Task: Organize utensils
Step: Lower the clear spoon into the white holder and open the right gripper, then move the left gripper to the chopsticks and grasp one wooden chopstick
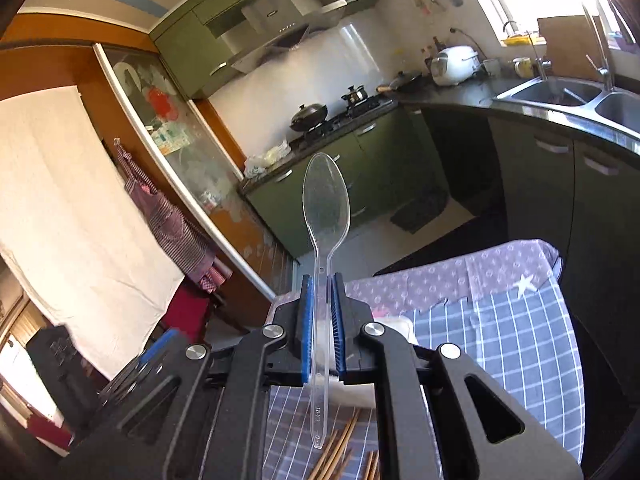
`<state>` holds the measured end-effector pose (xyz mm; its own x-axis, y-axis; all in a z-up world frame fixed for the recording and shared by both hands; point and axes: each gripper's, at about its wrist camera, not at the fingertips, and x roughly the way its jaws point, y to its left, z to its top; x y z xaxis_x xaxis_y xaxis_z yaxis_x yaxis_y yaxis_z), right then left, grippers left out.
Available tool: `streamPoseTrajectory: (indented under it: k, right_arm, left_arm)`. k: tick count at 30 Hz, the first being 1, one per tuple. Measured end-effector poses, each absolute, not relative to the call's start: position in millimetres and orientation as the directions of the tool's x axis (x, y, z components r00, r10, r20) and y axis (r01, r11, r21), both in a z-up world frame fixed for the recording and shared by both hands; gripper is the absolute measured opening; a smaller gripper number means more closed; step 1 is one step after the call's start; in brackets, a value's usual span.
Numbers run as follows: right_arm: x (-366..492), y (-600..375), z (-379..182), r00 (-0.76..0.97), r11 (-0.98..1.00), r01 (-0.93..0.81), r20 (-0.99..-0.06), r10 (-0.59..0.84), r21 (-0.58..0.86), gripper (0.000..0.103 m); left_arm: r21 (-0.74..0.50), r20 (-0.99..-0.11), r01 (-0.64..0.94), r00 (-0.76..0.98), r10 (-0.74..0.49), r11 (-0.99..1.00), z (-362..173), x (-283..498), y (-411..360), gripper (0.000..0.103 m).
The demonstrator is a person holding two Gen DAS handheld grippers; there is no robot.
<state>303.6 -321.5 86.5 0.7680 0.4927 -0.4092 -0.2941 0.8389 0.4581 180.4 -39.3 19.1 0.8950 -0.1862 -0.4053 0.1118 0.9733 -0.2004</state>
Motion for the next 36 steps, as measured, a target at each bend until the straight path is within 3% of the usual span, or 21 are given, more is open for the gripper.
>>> streamPoseTrajectory:
  k: [5,17,23,27,36]
  right_arm:
    - [339,-304,75,0.838,0.908,-0.219,-0.409,0.362,0.356,0.010]
    - [311,-285,19,0.837,0.943,-0.252,-0.440,0.326,0.218,0.011]
    - [290,-289,16,0.826,0.935,-0.272,-0.443,0.348,0.228,0.016]
    - [256,-303,19,0.820,0.927,-0.285,-0.438,0.367,0.244,0.028]
    - [181,-329,-41,0.725,0.966,-0.239,-0.643,0.246,0.101,0.037]
  left_arm:
    - [-0.199,-0.412,0.087,0.896,-0.163,0.976,11,141,-23,0.046]
    - [-0.176,-0.560,0.094,0.809,-0.178,0.980,-23,139,-25,0.046]
    - [-0.159,-0.608,0.104,0.773,-0.180,0.982,-31,140,-33,0.046]
    - [-0.161,-0.656,0.113,0.730,-0.192,0.980,-38,145,-37,0.049]
    - [-0.207,-0.818,0.111,0.525,-0.235,0.972,-95,172,-46,0.049]
